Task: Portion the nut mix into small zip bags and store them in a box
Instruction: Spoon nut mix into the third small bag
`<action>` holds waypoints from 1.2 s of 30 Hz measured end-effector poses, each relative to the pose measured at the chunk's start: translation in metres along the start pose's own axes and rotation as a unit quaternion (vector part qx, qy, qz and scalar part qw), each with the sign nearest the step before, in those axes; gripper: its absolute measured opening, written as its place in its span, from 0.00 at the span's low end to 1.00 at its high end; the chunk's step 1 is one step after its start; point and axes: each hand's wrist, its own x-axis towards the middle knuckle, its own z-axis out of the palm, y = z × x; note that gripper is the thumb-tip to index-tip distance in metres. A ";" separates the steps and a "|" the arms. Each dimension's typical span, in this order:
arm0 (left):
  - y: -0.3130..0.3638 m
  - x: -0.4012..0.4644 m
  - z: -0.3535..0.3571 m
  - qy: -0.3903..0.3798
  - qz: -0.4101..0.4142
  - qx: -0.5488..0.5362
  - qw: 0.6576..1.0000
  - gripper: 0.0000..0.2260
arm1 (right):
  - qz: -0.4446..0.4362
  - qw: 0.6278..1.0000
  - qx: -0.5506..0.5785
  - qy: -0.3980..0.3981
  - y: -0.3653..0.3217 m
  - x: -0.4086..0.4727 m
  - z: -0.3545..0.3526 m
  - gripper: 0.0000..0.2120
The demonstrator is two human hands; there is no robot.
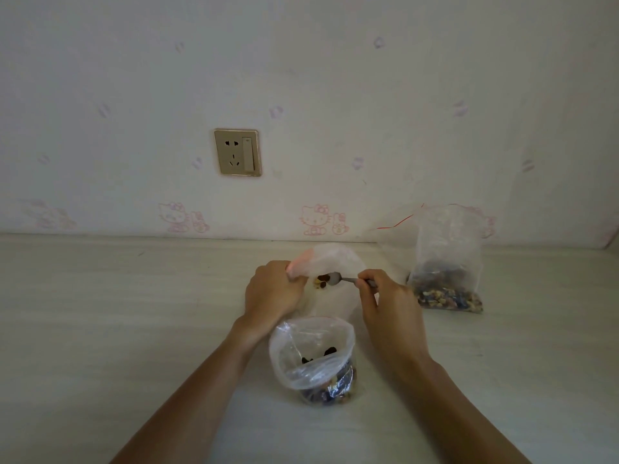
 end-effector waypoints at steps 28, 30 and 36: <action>0.001 0.007 0.002 -0.049 -0.018 -0.298 0.953 0.07 | 0.280 0.887 0.368 -0.022 -0.002 -0.002 -0.001 0.08; 0.002 0.007 0.001 -0.036 -0.012 -0.268 0.963 0.05 | 0.301 0.870 0.390 -0.021 -0.003 -0.001 -0.004 0.07; 0.001 0.003 -0.001 0.004 0.005 -0.182 0.983 0.08 | 0.302 0.875 0.377 -0.004 -0.003 0.000 -0.005 0.05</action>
